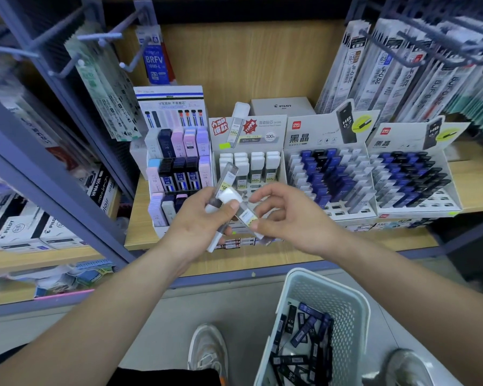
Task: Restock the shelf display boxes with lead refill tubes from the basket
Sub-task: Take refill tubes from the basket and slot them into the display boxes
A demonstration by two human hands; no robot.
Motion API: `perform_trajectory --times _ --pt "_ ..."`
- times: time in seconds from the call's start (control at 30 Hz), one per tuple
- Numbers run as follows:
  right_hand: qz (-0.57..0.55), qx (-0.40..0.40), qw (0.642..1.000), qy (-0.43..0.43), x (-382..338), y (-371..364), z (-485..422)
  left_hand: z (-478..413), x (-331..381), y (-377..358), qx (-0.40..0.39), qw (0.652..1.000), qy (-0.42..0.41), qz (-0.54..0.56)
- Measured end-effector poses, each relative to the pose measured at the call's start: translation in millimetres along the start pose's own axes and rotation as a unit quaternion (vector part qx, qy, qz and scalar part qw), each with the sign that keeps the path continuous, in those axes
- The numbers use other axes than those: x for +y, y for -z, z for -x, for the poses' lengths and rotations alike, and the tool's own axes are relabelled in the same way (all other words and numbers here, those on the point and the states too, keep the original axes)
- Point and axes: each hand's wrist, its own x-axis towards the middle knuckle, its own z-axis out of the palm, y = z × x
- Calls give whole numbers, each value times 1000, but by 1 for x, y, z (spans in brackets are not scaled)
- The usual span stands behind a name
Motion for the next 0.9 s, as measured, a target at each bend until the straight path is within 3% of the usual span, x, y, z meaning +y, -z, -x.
perform_trajectory --times 0.2,0.53,0.67,0.9 --pt "46 -52 997 20 -4 6 1 1 0 4 -2 1000 6 -19" --pt "168 164 969 78 -10 51 -52 1 0 11 -8 998 25 -64" --pt "246 177 948 97 -10 51 -71 0 0 12 -12 998 20 -55" --pt "283 156 941 105 0 46 -84 -2 -1 16 -20 998 17 -55"
